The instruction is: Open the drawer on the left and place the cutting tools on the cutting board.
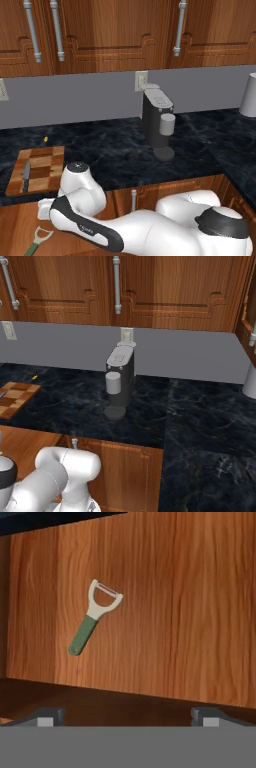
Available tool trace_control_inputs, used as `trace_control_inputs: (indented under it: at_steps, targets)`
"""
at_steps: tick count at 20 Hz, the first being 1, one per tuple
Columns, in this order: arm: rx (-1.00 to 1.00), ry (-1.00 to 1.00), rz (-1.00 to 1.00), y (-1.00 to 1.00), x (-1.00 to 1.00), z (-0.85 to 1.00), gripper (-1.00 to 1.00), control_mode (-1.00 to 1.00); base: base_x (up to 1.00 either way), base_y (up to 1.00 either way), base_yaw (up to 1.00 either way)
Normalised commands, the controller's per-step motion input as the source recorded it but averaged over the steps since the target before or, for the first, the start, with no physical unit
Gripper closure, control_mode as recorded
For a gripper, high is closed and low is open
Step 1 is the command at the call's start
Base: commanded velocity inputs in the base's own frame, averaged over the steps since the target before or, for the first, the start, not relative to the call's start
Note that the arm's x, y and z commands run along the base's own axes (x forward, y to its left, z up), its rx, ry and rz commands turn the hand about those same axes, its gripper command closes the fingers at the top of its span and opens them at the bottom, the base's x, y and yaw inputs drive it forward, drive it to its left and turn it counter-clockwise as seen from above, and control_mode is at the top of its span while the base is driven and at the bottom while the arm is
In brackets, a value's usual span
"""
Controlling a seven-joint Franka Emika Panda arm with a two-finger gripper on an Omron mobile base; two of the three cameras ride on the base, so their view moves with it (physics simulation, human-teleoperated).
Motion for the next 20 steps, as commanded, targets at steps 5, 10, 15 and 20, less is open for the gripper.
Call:
trace_control_inputs:
  at_steps: [5, 10, 15, 20]
  targets:
    - [0.0, 0.1, 0.0, 0.23, 0.04, -0.29, -1.0, -1.0, 0.0, 0.0, 0.0]
    - [0.0, 0.09, 0.0, 0.32, 0.0, -0.29, -1.0, -1.0, 0.0, 0.0, 0.0]
    - [0.0, 0.06, -0.01, 0.22, 0.01, -0.23, -1.0, -1.0, 0.0, 0.0, 0.0]
    - [0.0, 0.02, 0.0, 0.14, 0.0, -0.24, -1.0, -1.0, 0.0, 0.0, 0.0]
